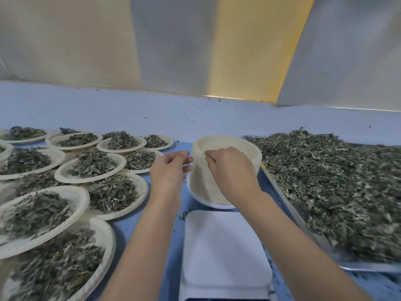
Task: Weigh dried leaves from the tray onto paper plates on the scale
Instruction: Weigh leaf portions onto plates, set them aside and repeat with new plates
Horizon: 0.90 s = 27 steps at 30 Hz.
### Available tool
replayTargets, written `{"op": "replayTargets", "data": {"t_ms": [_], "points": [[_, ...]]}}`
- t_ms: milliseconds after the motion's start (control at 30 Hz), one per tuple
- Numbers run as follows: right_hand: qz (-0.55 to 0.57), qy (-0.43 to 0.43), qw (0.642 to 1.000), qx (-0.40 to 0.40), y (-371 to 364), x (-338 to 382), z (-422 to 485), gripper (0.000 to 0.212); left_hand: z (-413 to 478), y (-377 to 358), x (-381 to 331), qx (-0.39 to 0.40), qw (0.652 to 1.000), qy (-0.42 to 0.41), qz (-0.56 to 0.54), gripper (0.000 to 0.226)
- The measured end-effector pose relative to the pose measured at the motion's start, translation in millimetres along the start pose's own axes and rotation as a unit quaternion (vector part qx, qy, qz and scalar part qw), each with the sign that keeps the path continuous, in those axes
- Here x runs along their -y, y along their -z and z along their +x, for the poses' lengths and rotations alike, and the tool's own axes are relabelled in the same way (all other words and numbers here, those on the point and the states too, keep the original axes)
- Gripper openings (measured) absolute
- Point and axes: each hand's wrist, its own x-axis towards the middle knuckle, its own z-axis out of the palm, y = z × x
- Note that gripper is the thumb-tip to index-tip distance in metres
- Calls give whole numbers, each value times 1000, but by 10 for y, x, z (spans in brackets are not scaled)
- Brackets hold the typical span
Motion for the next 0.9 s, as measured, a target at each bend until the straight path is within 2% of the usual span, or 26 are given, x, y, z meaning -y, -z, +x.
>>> {"op": "replayTargets", "data": {"t_ms": [300,467,733,900], "points": [[19,-8,1000,15,27,-18,17,32,-15,14,28,-6,1000,10,-3,10],[18,-8,1000,6,16,22,7,20,-27,3,42,1,1000,9,-1,13],[72,-2,996,-54,-27,7,-17,28,-43,-25,51,-1,1000,5,-14,13],[91,34,990,-99,5,18,-71,27,-48,-41,37,13,999,-6,-39,13]]}}
